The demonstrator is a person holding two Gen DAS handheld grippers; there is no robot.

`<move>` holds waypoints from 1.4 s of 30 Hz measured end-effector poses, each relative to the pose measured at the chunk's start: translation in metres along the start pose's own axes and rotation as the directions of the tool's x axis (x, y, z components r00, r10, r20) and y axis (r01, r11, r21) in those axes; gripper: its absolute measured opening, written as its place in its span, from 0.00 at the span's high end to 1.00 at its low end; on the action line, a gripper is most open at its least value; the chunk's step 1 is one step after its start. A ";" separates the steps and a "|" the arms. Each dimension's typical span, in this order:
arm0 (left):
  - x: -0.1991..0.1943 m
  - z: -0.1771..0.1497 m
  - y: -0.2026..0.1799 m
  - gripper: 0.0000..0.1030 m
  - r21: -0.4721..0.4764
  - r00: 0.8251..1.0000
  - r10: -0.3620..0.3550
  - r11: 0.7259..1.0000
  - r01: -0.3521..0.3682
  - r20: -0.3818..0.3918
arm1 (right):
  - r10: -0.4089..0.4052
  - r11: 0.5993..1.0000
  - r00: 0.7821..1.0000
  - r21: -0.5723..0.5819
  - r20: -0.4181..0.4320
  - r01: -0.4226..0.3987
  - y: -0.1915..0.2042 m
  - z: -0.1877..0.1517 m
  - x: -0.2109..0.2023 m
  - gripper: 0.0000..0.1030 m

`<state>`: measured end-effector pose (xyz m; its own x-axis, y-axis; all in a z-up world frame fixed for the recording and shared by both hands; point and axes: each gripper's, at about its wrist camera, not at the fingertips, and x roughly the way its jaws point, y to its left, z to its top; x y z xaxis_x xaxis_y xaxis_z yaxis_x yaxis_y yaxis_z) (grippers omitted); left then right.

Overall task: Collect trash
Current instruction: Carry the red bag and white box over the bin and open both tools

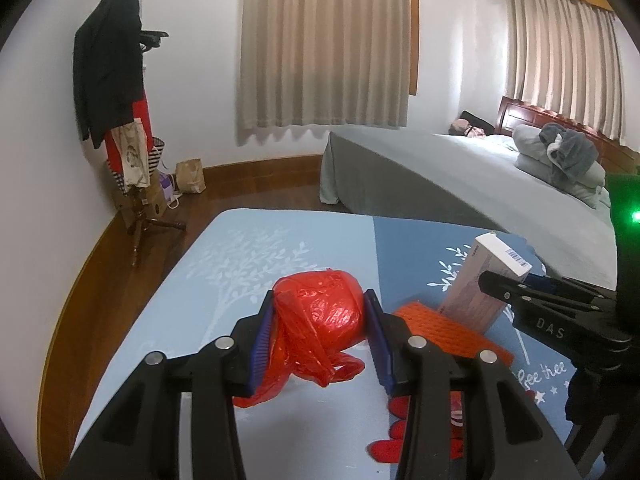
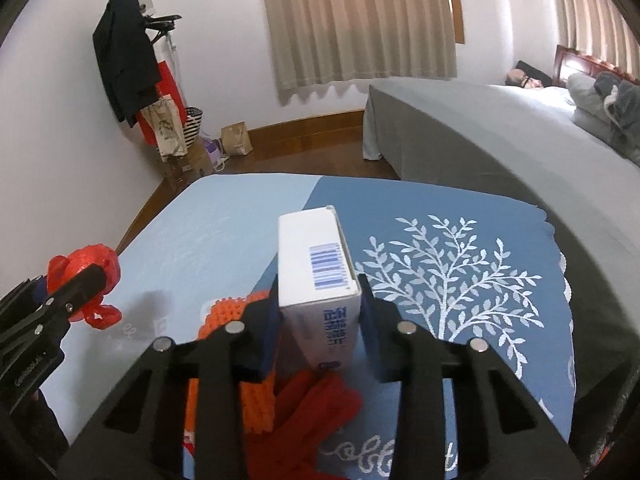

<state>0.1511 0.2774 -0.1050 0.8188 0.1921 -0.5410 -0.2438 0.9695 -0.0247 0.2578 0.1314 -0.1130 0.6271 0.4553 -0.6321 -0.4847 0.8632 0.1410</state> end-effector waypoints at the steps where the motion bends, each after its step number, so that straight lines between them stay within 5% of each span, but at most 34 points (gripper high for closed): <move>1: 0.000 0.001 0.001 0.58 0.001 1.000 -0.002 1.000 0.002 0.001 | 0.000 1.000 1.000 -0.001 0.005 0.000 0.001 0.001 -0.002 0.68; 25: -0.037 0.026 -0.052 0.58 0.060 0.992 -0.105 0.993 0.101 0.071 | -0.031 0.999 0.985 0.029 0.168 0.027 -0.034 0.005 -0.102 0.71; 42: -0.074 0.022 -0.125 0.59 0.118 0.963 -0.257 0.962 0.246 0.081 | -0.123 0.990 0.969 0.098 0.213 0.104 -0.078 -0.028 -0.194 0.71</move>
<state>0.1321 0.1456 -0.0433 0.8930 -0.0515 -0.4470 0.0286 0.9979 -0.0577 0.1566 -0.0309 -0.0228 0.7976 0.3813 -0.4674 -0.3543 0.9233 0.1486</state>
